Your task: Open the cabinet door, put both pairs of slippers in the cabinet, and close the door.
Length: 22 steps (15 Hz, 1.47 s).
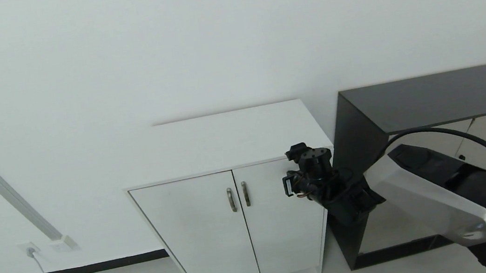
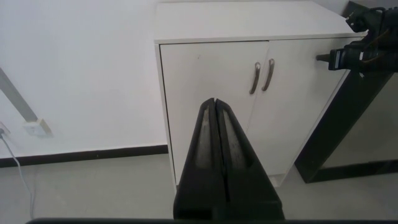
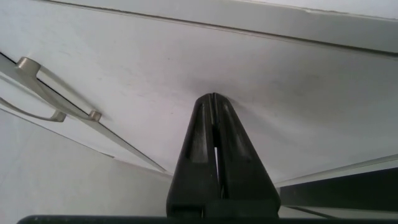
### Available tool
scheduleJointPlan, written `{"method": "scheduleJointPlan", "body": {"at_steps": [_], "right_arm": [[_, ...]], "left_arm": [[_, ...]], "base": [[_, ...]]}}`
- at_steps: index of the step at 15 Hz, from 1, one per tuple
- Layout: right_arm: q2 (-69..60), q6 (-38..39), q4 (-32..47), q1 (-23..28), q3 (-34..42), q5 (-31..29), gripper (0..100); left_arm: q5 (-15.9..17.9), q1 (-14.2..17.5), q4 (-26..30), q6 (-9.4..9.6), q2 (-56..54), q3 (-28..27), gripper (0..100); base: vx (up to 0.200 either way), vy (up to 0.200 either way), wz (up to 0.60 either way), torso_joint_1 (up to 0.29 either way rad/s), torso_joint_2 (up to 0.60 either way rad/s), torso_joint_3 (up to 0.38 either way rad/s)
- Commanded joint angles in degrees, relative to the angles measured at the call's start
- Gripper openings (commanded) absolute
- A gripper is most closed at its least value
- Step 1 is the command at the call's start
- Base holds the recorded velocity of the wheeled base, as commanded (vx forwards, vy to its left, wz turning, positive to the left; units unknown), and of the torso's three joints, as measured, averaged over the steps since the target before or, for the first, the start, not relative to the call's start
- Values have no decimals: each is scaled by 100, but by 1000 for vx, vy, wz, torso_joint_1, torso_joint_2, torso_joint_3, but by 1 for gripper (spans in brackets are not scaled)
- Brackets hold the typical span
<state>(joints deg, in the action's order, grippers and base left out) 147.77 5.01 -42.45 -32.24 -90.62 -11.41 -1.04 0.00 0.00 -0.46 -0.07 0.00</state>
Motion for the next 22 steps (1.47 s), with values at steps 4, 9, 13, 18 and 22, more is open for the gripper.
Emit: {"method": "scheduleJointPlan", "body": {"at_steps": [4,9,13,18,22], "right_arm": [[-706,9,-396,-71,1020,-2,0],[-1866,44,-1204,-36,2893,-10,0],[-2991,44,-1661,96,4606,-81,0],[-4266,9,-2312,878,6399,-538,0],[-5663,-132,-2268,1774,7489,-520,0]], "left_arm": [[-2,0,0,2,7,0,0],[-2,0,0,2,7,0,0],[-2,0,0,2,7,0,0],[-2,0,0,-6,7,0,0],[-2,0,0,2,7,0,0]], "base": [[0,0,0,0,0,0],[0,0,0,0,0,0],[0,0,0,0,0,0],[0,0,0,0,0,0],[0,0,0,0,0,0]]}}
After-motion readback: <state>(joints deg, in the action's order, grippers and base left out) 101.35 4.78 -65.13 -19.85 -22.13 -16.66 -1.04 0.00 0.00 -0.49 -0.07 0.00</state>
